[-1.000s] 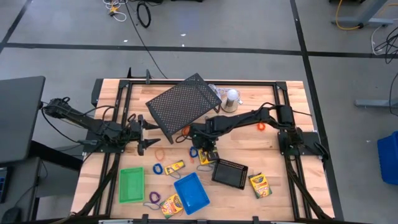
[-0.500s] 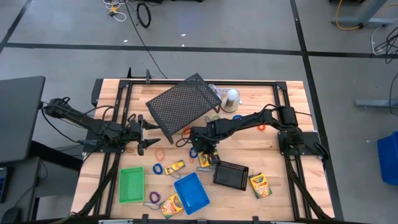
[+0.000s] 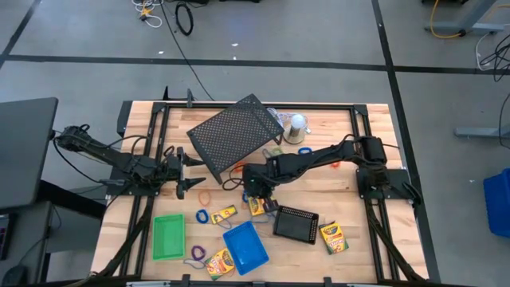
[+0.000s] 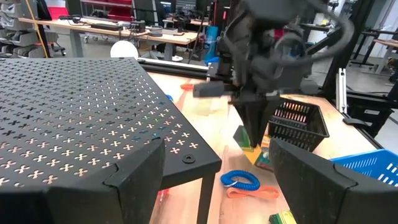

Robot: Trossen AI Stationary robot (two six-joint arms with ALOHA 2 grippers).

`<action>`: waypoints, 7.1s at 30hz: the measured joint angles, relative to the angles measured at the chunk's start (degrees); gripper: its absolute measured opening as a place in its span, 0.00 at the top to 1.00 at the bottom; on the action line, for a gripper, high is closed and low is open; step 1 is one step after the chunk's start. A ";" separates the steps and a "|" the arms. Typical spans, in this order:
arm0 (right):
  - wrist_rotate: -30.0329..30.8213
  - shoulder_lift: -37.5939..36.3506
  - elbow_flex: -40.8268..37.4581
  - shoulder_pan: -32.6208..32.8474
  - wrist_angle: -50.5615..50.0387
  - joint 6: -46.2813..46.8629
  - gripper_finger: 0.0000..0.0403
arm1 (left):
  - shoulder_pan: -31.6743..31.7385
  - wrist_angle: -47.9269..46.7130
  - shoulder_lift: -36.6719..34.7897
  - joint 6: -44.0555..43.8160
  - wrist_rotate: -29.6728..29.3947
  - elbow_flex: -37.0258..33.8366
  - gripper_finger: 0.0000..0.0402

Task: Pick & Place Office Desk Supplies
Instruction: Put the yellow crayon box into the blue bin

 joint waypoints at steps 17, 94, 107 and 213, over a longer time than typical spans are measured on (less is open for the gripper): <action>4.08 -2.10 0.00 1.41 2.00 1.51 1.00 | -0.02 6.47 1.75 -2.59 5.64 0.03 0.27; 34.55 -9.88 0.02 3.29 42.06 -2.65 1.00 | -0.06 50.11 57.11 6.54 -14.87 17.92 0.36; 34.49 -9.85 0.09 3.27 42.89 -2.65 1.00 | -0.07 53.49 57.13 6.44 -10.61 17.91 0.57; 34.50 -11.89 -0.04 16.89 28.01 2.94 1.00 | -5.66 38.55 57.05 2.42 11.84 17.98 0.76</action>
